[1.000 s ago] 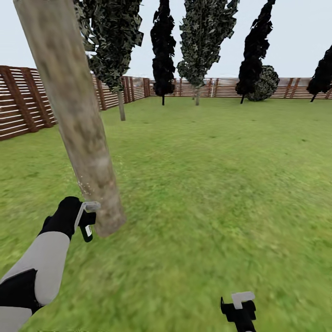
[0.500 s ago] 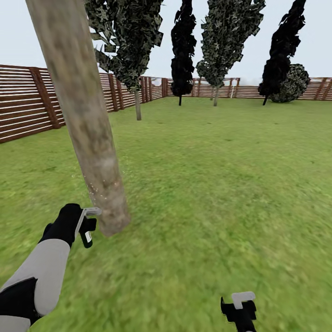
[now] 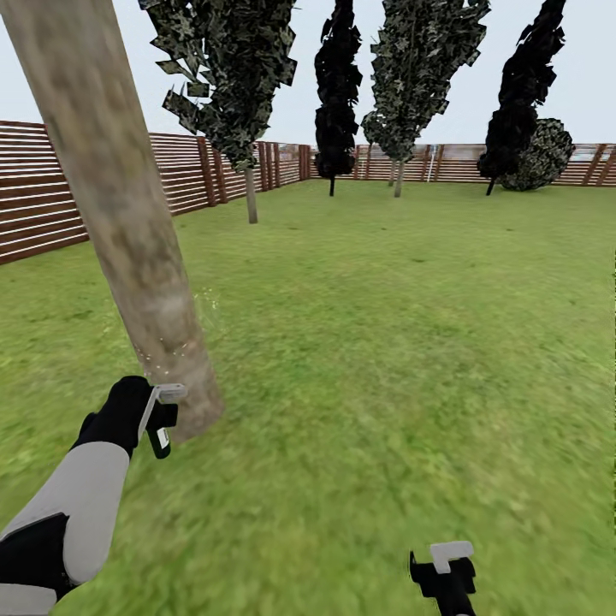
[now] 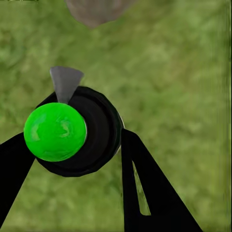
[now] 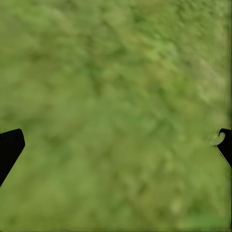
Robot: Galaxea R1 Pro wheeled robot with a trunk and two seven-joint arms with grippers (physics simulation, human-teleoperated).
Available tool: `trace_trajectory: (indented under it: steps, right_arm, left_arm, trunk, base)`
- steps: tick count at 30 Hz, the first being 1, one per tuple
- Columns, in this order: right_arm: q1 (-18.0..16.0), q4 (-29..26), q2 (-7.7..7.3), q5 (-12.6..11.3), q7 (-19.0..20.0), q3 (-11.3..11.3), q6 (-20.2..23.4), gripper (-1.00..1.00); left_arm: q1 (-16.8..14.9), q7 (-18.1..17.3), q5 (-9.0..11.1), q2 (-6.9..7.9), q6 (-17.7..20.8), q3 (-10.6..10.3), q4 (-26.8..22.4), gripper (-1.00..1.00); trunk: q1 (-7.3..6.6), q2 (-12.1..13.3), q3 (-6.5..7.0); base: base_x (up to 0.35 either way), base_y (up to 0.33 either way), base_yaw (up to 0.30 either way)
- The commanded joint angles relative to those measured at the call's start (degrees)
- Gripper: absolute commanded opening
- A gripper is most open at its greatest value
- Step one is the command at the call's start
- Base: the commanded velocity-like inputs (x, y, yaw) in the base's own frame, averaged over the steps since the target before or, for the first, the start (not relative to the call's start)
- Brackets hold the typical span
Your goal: In the garden, pick up the pesticide atomizer on the floor and spray pesticide onto both trees until each tree trunk is fully covered.
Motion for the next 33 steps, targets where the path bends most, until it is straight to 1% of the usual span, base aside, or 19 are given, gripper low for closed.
trace_trajectory:
  steps: [1,5,7,10,13,16,17,18,19,21,22,23,24,25,28,33]
  right_arm:
    - [-0.05,0.11,0.00,0.60,-0.23,-0.39,-0.19,1.00]
    - [-0.05,0.11,0.00,0.60,-0.24,-0.39,-0.19,1.00]
    - [-0.05,0.11,0.00,0.60,-0.26,-0.39,-0.19,1.00]
    - [-0.05,0.11,0.00,0.60,-0.31,-0.39,-0.19,1.00]
    - [-0.05,0.04,-0.02,0.60,-0.31,-0.42,-0.19,1.00]
    - [-0.05,0.02,-0.02,0.60,-0.31,-0.44,-0.19,1.00]
    - [-0.05,0.02,-0.01,0.60,-0.27,-0.46,-0.19,1.00]
    - [-0.05,0.02,-0.03,0.60,-0.27,-0.45,-0.19,1.00]
    - [-0.05,0.02,-0.04,0.60,-0.30,-0.45,-0.19,1.00]
    - [-0.05,0.02,-0.01,0.60,-0.30,-0.44,-0.19,1.00]
    - [-0.05,0.02,-0.02,0.60,-0.28,-0.43,-0.19,1.00]
    - [-0.05,0.02,-0.03,0.60,-0.30,-0.43,-0.19,1.00]
    - [-0.05,0.02,-0.05,0.57,-0.28,-0.42,-0.19,1.00]
    - [-0.05,0.02,-0.04,0.57,-0.25,-0.40,-0.19,1.00]
    - [-0.05,-0.06,-0.21,0.60,-0.31,-0.42,-0.19,1.00]
    - [-0.05,-0.04,-0.52,0.60,-0.30,-0.40,-0.19,1.00]
  left_arm:
    - [-0.15,-0.52,-0.66,-0.06,0.21,0.22,-0.08,-1.00]
    - [-0.79,-0.54,-0.60,-0.27,0.28,0.30,-0.08,-1.00]
    - [-1.89,-0.57,-0.58,-0.34,0.38,0.30,-0.08,-1.00]
    - [-2.69,-0.65,-0.64,0.22,0.79,0.14,-0.17,-1.00]
    - [-2.80,-0.67,-0.66,0.26,0.90,0.07,-0.22,-1.00]
    - [-5.27,-0.61,-0.60,-0.58,1.08,-0.03,-0.99,-1.00]
    - [-5.95,-0.55,-0.64,-1.61,1.15,-0.12,-1.06,-1.00]
    - [-6.47,-0.40,-0.80,-3.35,1.41,-0.24,-1.11,-1.00]
    - [-6.62,-0.30,-0.90,-3.86,1.52,-0.29,-1.12,-1.00]
    - [-6.69,-0.25,-1.01,-3.62,1.62,-0.34,-1.16,-1.00]
    - [-6.71,-0.24,-1.14,-2.96,1.69,-0.36,-1.32,-1.00]
    - [-6.72,-0.33,-0.96,-0.99,1.75,-0.32,-1.43,-1.00]
    - [-6.69,-0.41,-0.90,-0.28,1.78,-0.31,-1.49,-1.00]
    - [-6.65,-0.45,-0.87,0.00,1.82,-0.35,-1.53,-1.00]
    - [-6.47,-0.49,-0.83,-0.31,1.86,-0.38,-1.65,-1.00]
    - [-6.36,-0.50,-0.84,-0.34,1.86,-0.31,-1.66,-1.00]
  trunk:
    - [-0.01,-0.02,-0.05]
    - [-0.01,-0.02,-0.05]
    - [-0.01,-0.02,-0.05]
    - [-0.01,-0.02,-0.05]
    - [-0.01,-0.02,-0.05]
    - [-0.01,-0.02,-0.05]
    - [-0.01,-0.02,-0.05]
    - [-0.01,-0.02,-0.05]
    - [-0.01,-0.02,-0.05]
    - [-0.01,-0.02,-0.05]
    - [-0.01,-0.02,-0.05]
    - [-0.01,-0.02,-0.05]
    - [-0.01,-0.02,-0.05]
    - [-0.01,-0.02,-0.05]
    - [-0.01,-0.02,-0.05]
    - [-0.01,-0.02,-0.05]
  base:
    - [0.000,-0.277,0.051]
    - [0.034,-0.277,0.222]
    - [0.151,-0.251,0.273]
    - [0.192,-0.157,0.277]
    - [0.045,-0.030,0.278]
    - [0.002,-0.002,0.278]
    - [0.001,0.000,0.278]
    - [0.000,0.000,0.278]
    - [0.000,0.000,0.278]
    - [0.000,0.000,0.278]
    - [0.000,0.000,0.278]
    - [0.000,0.000,0.186]
    - [0.064,-0.007,0.095]
    - [0.173,-0.052,0.049]
    - [0.260,-0.110,0.013]
    - [0.308,-0.064,0.000]
